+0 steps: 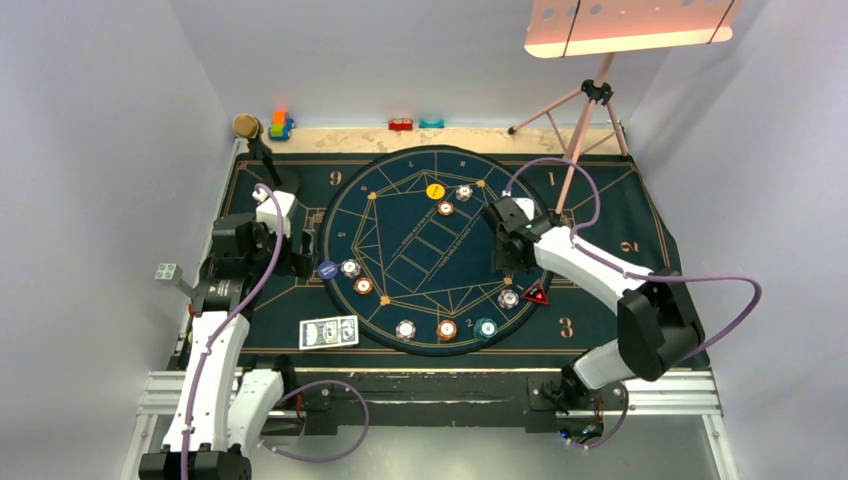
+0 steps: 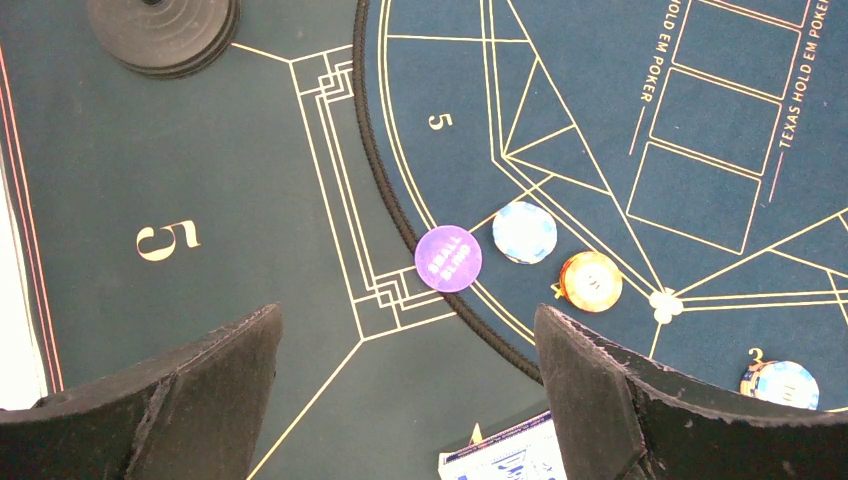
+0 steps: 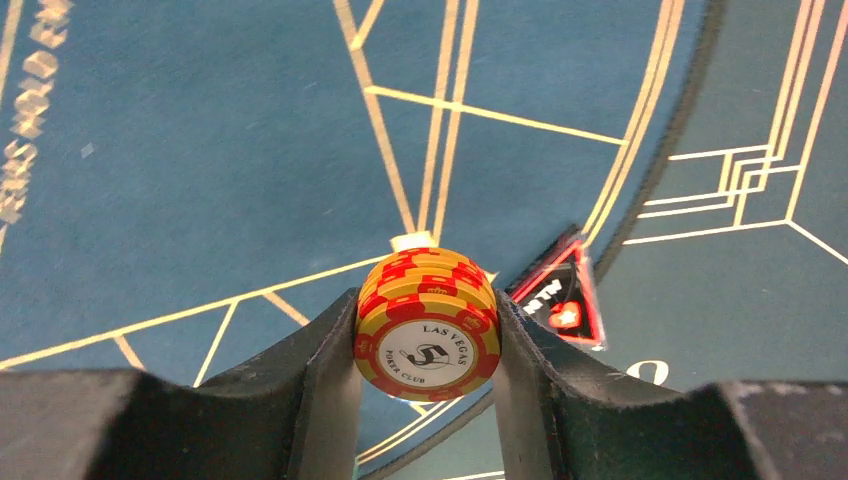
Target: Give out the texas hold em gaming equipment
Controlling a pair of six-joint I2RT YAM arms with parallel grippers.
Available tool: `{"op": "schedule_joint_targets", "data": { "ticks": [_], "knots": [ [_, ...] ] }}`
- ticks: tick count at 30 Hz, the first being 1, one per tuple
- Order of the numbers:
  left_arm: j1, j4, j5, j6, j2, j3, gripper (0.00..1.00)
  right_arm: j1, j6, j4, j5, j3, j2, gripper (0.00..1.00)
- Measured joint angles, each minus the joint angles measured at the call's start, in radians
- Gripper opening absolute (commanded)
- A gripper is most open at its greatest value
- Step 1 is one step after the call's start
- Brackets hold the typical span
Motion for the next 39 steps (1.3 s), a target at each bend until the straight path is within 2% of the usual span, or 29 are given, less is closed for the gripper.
{"op": "schedule_joint_targets", "data": {
  "ticks": [6, 17, 19, 22, 25, 32, 39],
  "knots": [
    [0.000, 0.000, 0.000, 0.000, 0.000, 0.000, 1.00, -0.119, 0.002, 0.029, 0.023, -0.036, 0.029, 0.07],
    [0.000, 0.000, 0.000, 0.000, 0.000, 0.000, 1.00, -0.161, 0.012, 0.091, 0.023, -0.063, 0.129, 0.15],
    [0.000, 0.000, 0.000, 0.000, 0.000, 0.000, 1.00, -0.164, 0.013, 0.095, 0.021, -0.063, 0.130, 0.21],
    [0.000, 0.000, 0.000, 0.000, 0.000, 0.000, 1.00, -0.164, 0.016, 0.095, 0.021, -0.063, 0.132, 0.39],
    [0.000, 0.000, 0.000, 0.000, 0.000, 0.000, 1.00, -0.164, 0.018, 0.095, 0.019, -0.063, 0.132, 0.50],
    [0.000, 0.000, 0.000, 0.000, 0.000, 0.000, 1.00, -0.164, 0.021, 0.096, 0.014, -0.063, 0.132, 0.64],
    [0.000, 0.000, 0.000, 0.000, 0.000, 0.000, 1.00, -0.169, 0.020, 0.080, 0.011, -0.057, 0.117, 0.66]
  ]
}}
